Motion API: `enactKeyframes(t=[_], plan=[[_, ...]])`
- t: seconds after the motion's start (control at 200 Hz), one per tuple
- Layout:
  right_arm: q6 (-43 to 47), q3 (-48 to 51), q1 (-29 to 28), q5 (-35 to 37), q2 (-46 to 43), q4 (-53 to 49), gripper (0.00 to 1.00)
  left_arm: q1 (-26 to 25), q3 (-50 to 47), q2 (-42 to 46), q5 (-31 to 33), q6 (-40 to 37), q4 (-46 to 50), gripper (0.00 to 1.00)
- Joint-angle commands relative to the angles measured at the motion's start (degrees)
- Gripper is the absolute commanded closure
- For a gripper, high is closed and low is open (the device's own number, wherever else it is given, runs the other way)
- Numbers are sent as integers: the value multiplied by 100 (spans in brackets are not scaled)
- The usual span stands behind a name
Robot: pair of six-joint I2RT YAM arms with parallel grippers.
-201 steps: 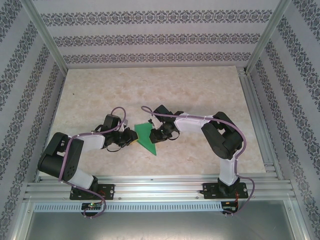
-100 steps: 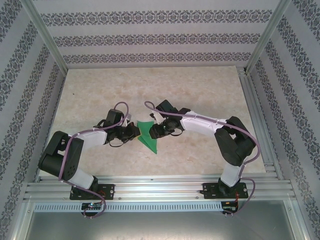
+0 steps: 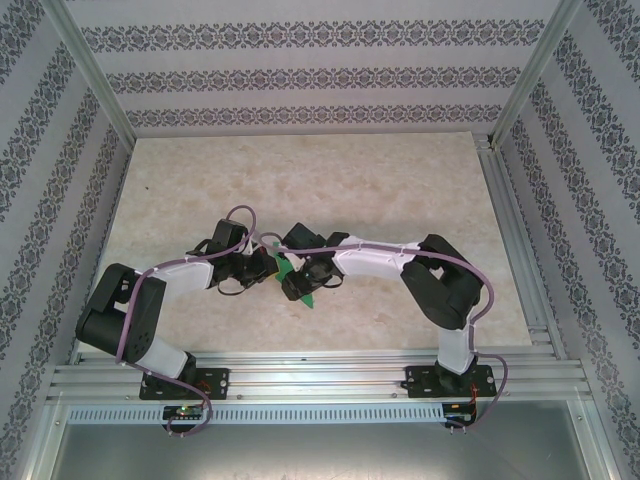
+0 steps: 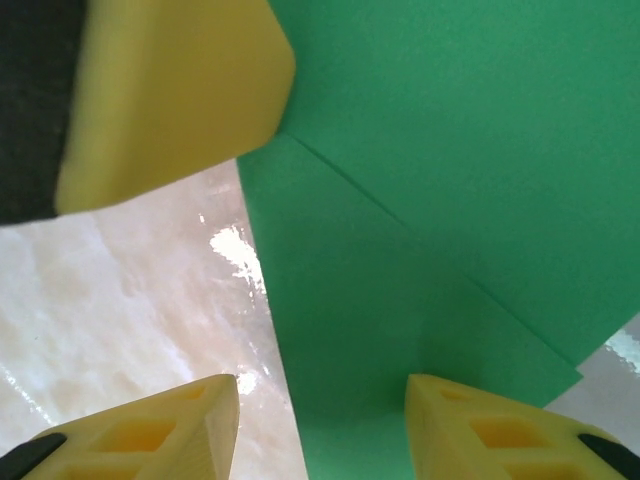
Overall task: Fold a paper plane with a square sheet of paper (fold left side to right side)
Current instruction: Fourth fold the wing at the center of the table.
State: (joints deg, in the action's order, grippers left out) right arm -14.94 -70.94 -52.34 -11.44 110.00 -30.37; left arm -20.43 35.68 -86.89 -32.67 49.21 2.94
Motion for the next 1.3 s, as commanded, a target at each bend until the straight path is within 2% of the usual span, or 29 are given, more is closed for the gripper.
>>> enactKeyframes(t=[0.0,0.165,0.424,0.514,0.569,0.654,0.719,0.779,0.924,0.958,1.038,1.213,1.293], plan=[[-9,-201,-97,333,161,5,52,-68,58,147,32,68,33,100],[26,-223,-152,563,233,4,53,-72,61,132,-33,175,-63,100],[-8,-175,-137,557,210,50,67,-71,103,91,-3,255,-57,100],[-17,-160,-119,489,198,64,72,-72,125,80,6,243,-36,96],[-33,-132,-94,422,192,80,75,-74,165,100,59,176,72,90],[-69,-58,-58,321,165,147,79,-61,229,189,179,35,279,88],[-108,9,-16,204,146,207,82,-46,245,313,242,-30,357,77],[-145,74,11,135,132,284,84,4,277,462,287,-118,466,59],[-246,222,100,-120,110,476,85,221,324,961,510,-346,847,40],[-265,259,129,-182,101,517,86,276,312,1066,564,-391,943,38],[-333,336,186,-297,71,622,87,360,168,1182,587,-354,924,42],[-510,515,317,-605,-13,895,87,347,-263,776,256,-66,230,76],[-577,587,353,-728,-24,1006,86,313,-377,462,48,83,-216,85]])
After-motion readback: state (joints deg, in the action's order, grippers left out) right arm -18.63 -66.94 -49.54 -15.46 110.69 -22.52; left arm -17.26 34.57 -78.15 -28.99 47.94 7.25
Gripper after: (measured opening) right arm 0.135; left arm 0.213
